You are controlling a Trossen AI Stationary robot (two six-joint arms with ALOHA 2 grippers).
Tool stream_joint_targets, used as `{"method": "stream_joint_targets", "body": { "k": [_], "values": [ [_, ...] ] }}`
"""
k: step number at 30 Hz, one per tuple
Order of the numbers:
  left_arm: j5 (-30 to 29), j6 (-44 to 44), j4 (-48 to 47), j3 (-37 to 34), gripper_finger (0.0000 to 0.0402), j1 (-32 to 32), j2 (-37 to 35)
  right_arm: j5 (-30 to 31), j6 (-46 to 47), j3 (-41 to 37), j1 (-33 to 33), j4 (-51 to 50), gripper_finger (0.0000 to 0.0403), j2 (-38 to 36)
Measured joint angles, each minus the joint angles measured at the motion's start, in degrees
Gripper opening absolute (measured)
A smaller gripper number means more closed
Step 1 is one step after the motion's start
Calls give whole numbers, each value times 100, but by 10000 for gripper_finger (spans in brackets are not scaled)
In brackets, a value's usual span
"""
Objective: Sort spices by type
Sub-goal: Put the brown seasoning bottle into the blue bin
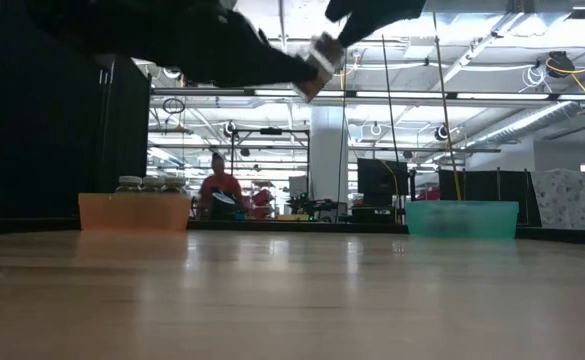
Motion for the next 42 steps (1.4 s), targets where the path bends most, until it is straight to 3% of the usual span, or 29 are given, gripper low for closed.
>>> {"method": "stream_joint_targets", "body": {
  "k": [13,26,34,42],
  "values": [
    [196,0,512,0,196,-99,-1,3,9,2,-61,201,259,-1],
    [203,13,479,0,196,-95,-1,-53,44,2,-101,224,130,-3],
    [200,-29,522,0,238,-95,-3,-303,254,0,-229,249,120,-10],
    [-240,-262,399,0,246,-15,-3,-681,500,0,-590,-123,117,-30]
  ]
}}
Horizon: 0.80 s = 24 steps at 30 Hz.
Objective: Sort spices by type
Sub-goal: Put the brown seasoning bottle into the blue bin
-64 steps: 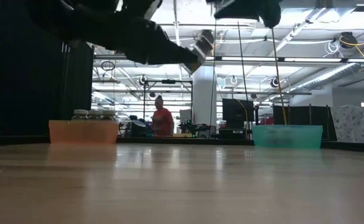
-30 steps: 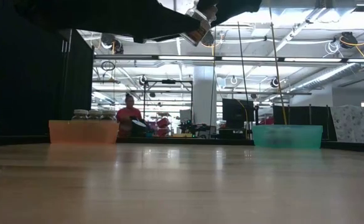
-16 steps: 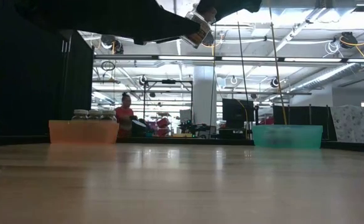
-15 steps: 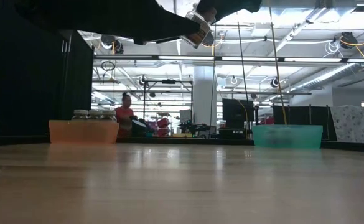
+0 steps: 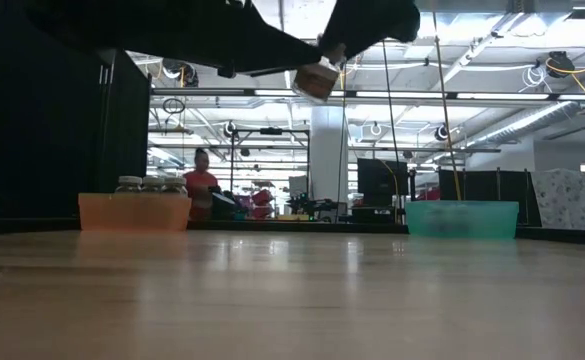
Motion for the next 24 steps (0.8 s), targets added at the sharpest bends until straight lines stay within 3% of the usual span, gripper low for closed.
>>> {"method": "stream_joint_targets", "body": {
  "k": [7,11,15,24],
  "values": [
    [-90,-57,-431,2,248,121,0,-370,50,1,-324,-382,117,-2],
    [-497,-56,-555,2,248,120,0,-438,455,72,-736,-1550,117,-2],
    [-964,-57,-549,2,249,119,-1,-955,567,74,-1424,-2277,117,-41],
    [-1263,-202,-991,2,249,81,-539,-1931,-962,76,-3677,-2347,113,-513]
  ]
}}
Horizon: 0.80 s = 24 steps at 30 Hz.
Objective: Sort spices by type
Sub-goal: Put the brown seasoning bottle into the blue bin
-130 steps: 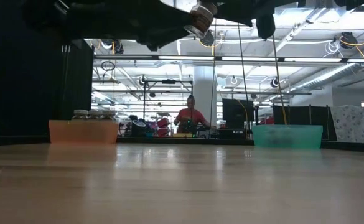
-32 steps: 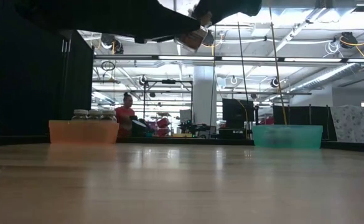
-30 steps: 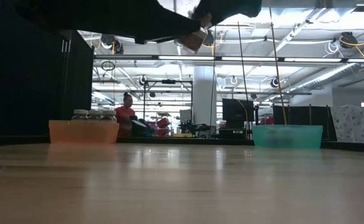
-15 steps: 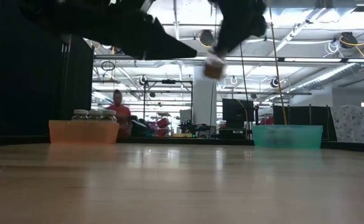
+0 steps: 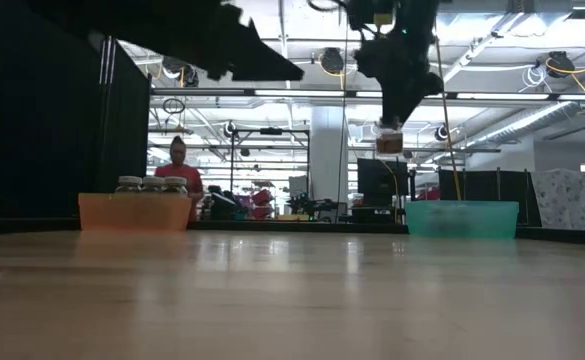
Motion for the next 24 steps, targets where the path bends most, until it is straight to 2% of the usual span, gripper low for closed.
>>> {"method": "stream_joint_targets", "body": {
  "k": [5,11,18,21,24],
  "values": [
    [-42,-7,-788,0,249,-15,-671,-452,-275,0,-1490,44,112,-282],
    [-85,-199,-1833,0,249,-15,-1528,-661,411,-29,-3010,-32,112,-352],
    [-103,-923,-3453,-38,249,-15,-2445,-500,839,-561,-3896,-330,112,-352],
    [-107,-1054,-3543,-281,249,-27,-2868,-61,952,-866,-4098,-451,112,-352],
    [-125,-1051,-3416,-547,249,-25,-3304,106,957,-1049,-4178,-281,112,-344]
  ]
}}
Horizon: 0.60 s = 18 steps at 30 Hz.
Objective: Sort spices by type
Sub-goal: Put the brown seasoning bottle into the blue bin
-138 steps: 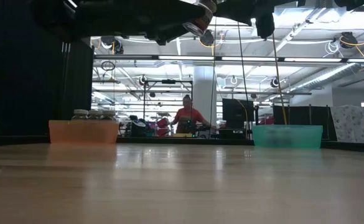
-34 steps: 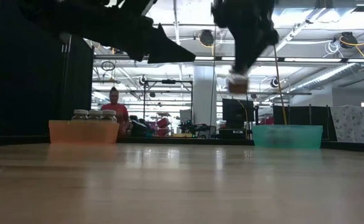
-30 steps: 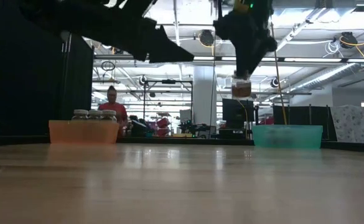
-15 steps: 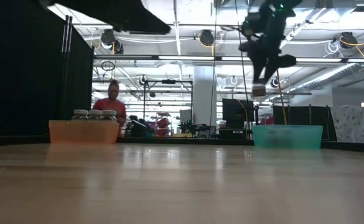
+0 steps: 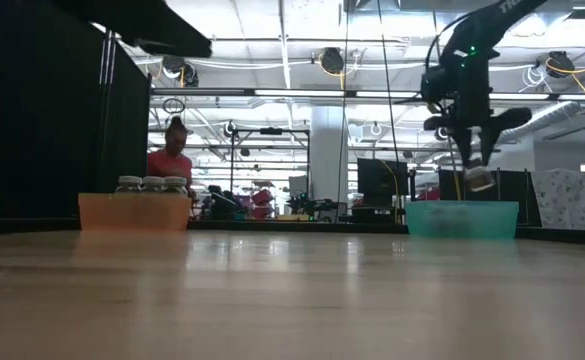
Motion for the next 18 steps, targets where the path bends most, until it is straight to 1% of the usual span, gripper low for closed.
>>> {"method": "stream_joint_targets", "body": {
  "k": [2,4,9,13,18],
  "values": [
    [-68,1,30,-90,249,1,-280,-34,6,-76,9,322,112,-12],
    [-146,2,31,-167,249,1,-525,18,46,-166,5,395,112,-4],
    [-175,2,-16,-300,249,-1,-1032,393,239,-289,2,640,112,-5],
    [-174,3,-32,-321,249,-1,-1212,463,402,-461,93,827,112,-4],
    [-174,7,-36,-321,249,-1,-1232,555,501,-734,140,974,112,-3]
  ]
}}
